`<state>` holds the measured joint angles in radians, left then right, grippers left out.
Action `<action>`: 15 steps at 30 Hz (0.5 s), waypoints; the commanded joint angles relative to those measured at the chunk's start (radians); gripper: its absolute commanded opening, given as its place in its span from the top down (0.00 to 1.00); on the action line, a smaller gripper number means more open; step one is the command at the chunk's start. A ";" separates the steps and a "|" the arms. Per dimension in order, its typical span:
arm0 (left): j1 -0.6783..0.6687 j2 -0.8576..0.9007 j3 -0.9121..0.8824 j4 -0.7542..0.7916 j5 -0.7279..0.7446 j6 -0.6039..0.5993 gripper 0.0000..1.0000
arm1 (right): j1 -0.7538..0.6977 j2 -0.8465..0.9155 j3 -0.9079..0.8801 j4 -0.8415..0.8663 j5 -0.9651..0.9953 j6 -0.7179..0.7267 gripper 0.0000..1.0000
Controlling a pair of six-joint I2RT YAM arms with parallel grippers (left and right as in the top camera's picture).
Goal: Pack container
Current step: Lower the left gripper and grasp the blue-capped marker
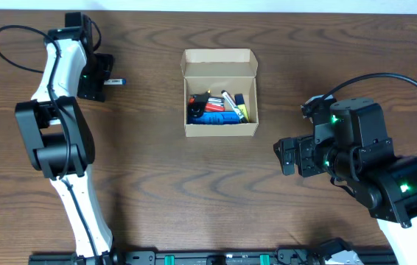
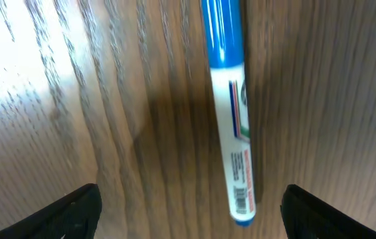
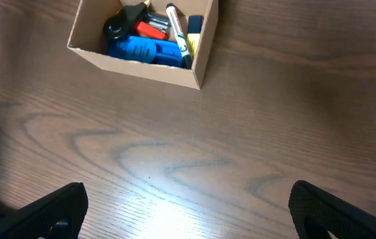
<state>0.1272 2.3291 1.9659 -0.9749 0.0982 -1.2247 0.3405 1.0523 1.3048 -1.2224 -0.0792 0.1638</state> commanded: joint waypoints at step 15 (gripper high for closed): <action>0.017 0.174 0.336 -0.196 0.035 0.010 0.14 | -0.006 0.002 -0.002 -0.001 0.000 -0.012 0.01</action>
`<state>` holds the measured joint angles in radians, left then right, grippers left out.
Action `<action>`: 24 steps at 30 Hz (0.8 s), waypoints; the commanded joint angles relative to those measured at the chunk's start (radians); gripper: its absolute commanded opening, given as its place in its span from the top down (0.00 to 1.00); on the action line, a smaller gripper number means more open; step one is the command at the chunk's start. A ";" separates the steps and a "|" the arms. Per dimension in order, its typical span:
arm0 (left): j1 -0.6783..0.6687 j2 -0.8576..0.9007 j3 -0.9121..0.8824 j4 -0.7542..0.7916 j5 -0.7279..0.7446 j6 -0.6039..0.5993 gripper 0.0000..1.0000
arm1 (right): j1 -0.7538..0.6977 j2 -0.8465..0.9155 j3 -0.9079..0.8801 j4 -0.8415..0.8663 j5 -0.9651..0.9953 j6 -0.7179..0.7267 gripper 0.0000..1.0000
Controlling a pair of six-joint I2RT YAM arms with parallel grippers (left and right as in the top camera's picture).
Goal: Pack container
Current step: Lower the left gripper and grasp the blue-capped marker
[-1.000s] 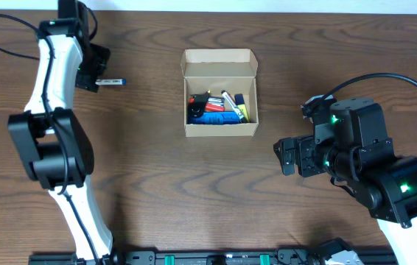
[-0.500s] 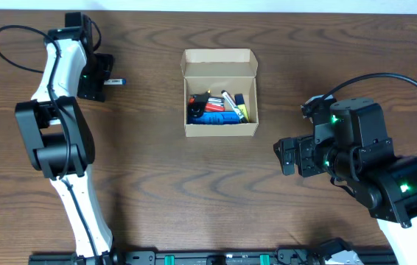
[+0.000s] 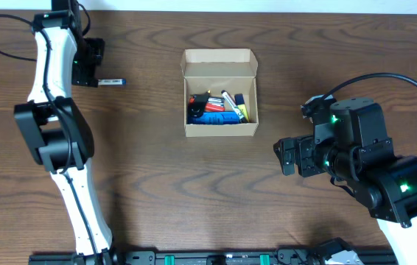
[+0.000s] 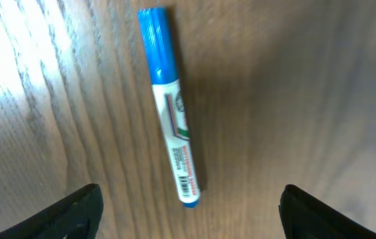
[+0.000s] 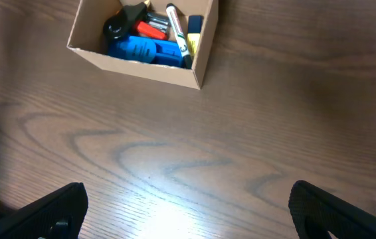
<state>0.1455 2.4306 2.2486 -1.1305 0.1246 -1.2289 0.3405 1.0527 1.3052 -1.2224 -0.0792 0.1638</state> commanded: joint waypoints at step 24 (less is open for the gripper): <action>0.001 0.160 0.060 -0.063 0.000 0.002 0.13 | -0.006 0.001 -0.002 -0.001 0.000 -0.012 0.01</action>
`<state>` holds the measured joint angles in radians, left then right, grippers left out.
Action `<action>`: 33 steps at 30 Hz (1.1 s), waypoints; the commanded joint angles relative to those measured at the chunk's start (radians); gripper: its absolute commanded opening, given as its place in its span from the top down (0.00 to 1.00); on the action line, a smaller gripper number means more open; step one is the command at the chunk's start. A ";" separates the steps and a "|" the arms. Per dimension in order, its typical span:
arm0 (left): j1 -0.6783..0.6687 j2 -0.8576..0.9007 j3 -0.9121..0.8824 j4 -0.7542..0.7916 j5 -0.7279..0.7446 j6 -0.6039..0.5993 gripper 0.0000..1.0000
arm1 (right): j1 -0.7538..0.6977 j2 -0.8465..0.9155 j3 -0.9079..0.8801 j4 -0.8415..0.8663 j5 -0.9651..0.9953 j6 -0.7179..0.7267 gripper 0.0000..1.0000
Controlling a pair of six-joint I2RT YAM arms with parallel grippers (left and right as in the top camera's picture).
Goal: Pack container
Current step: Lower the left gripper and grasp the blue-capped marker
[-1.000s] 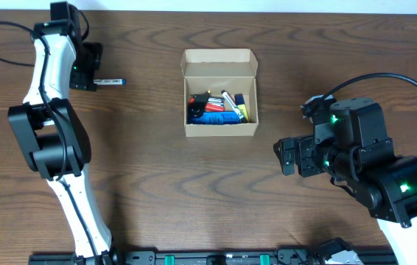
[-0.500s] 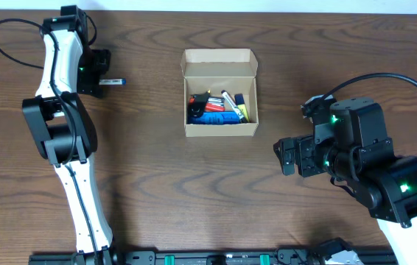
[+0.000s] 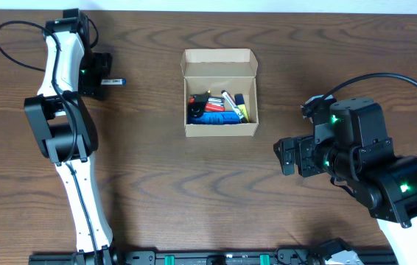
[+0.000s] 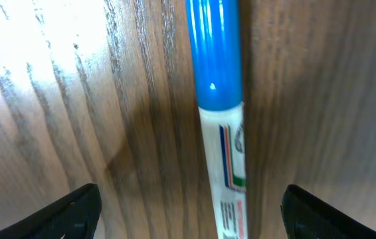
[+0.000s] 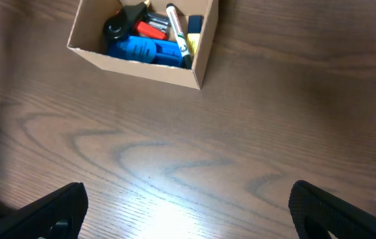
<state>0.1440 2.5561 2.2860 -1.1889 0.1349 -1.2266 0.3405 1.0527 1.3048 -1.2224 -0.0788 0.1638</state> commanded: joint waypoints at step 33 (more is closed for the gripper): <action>-0.015 -0.079 0.023 -0.133 -0.042 0.232 0.94 | -0.006 0.001 -0.002 -0.001 0.000 -0.012 0.01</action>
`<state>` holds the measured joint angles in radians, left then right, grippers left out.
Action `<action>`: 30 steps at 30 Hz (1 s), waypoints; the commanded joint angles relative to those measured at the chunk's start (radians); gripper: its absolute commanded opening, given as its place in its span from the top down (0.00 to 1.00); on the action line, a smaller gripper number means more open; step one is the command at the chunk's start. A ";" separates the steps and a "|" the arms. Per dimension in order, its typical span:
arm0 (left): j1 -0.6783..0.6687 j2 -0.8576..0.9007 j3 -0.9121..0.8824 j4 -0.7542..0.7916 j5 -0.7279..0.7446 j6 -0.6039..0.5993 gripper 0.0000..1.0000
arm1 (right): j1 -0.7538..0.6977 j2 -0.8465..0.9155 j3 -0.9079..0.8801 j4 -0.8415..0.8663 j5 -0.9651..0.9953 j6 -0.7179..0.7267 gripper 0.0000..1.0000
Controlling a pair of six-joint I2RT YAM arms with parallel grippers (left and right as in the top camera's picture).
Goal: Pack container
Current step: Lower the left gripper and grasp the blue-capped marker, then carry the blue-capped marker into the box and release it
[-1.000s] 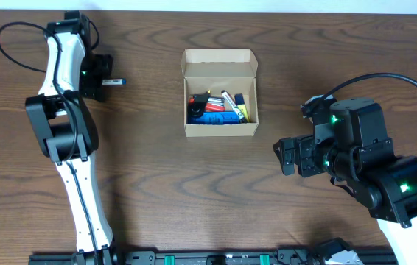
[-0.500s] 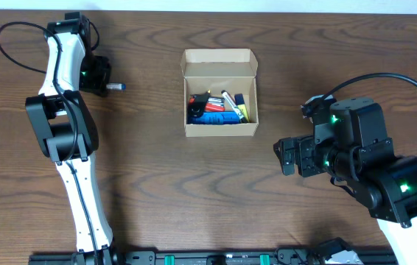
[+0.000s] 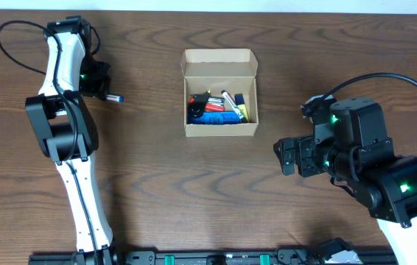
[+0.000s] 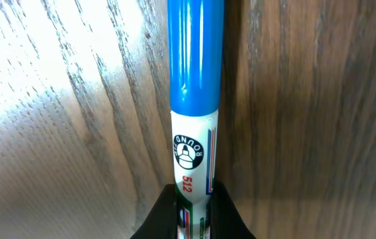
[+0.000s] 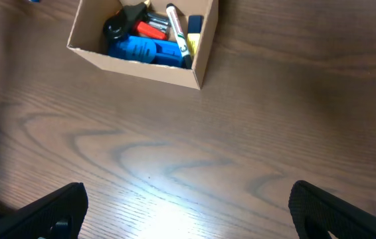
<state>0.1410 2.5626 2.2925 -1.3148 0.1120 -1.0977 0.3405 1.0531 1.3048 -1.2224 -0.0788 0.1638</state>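
A blue-capped white marker fills the middle of the left wrist view, lying along the wood grain. My left gripper is shut on its white barrel, black fingers pressed to both sides. From overhead the left gripper is at the table's far left, with the marker's end poking out beside it. The open cardboard box holds a blue item, markers and other small things, and also shows in the right wrist view as the box. My right gripper stands open and empty over bare wood.
The box's lid flap stands open on the far side. The right arm's body sits at the right of the wooden table. A black cable loops at the far left corner.
My left gripper was open with the marker lying between its wide fingers; now the fingers are shut on the marker's barrel. The right arm has not moved.
My left gripper was open close above the marker on the table, then open farther back with the whole marker in view. It was then close over the marker again, still open, and is now shut on it. The right gripper stayed open throughout.
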 commanded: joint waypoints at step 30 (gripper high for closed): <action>-0.638 -0.375 0.013 -0.013 0.142 2.319 0.94 | -0.006 0.001 -0.002 -0.001 0.000 -0.012 0.01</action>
<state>-0.4782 2.1651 2.3054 -1.3117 0.2203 0.9089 0.3405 1.0534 1.3052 -1.2224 -0.0792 0.1638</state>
